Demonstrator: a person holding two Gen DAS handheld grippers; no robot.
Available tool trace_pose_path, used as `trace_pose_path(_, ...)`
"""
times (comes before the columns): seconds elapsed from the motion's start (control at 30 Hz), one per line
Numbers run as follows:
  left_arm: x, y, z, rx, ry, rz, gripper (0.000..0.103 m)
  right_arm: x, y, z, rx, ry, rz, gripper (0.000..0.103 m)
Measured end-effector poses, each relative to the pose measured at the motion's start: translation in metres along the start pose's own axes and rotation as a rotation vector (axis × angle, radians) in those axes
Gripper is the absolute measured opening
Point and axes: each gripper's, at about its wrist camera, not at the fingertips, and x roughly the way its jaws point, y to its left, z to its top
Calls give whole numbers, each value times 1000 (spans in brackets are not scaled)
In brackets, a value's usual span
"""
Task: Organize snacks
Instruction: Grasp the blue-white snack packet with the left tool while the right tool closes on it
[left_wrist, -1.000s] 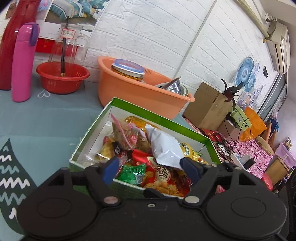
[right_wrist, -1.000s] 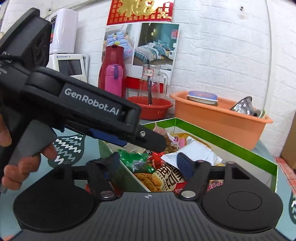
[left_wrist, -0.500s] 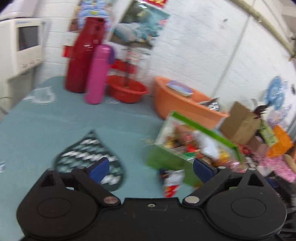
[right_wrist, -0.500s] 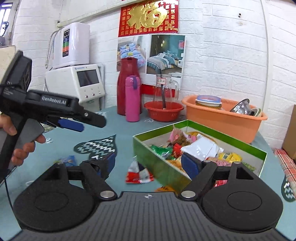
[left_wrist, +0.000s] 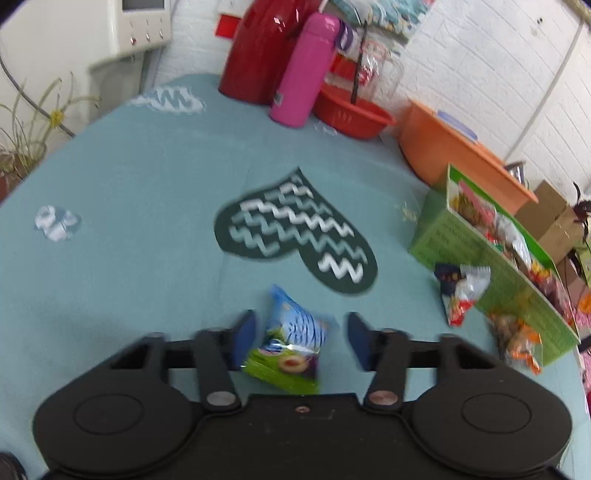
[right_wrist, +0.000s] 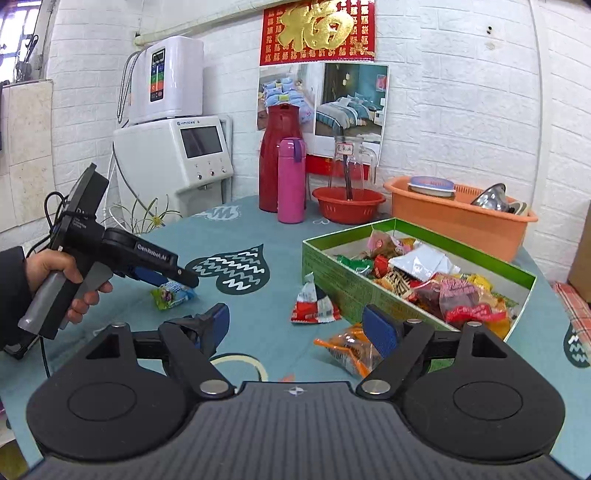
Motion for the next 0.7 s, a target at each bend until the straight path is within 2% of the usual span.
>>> trace_pose_path(0.07, -3, -10, -9, 23, 19, -30, 31, 0, 3, -5, 10, 16, 14, 103)
trace_pose_path(0.23, -8, -55, -44, 36, 86, -179, 32, 6, 17, -24, 21, 81, 71, 103)
trace_pose_path(0.33, -9, -80, -60, 40, 129, -254, 45, 14, 24, -38, 41, 144, 99, 103)
trace_pose_path(0.37, -10, -85, -63, 44, 137, -278, 53, 17, 26, -42, 53, 165, 107, 103)
trace_pose_path(0.5, -14, -95, -68, 88, 152, -300, 55, 24, 31, -54, 104, 203, 134, 103)
trace_pose_path(0.7, -15, -92, -63, 71, 156, -307, 55, 40, 34, -53, 178, 205, 158, 103)
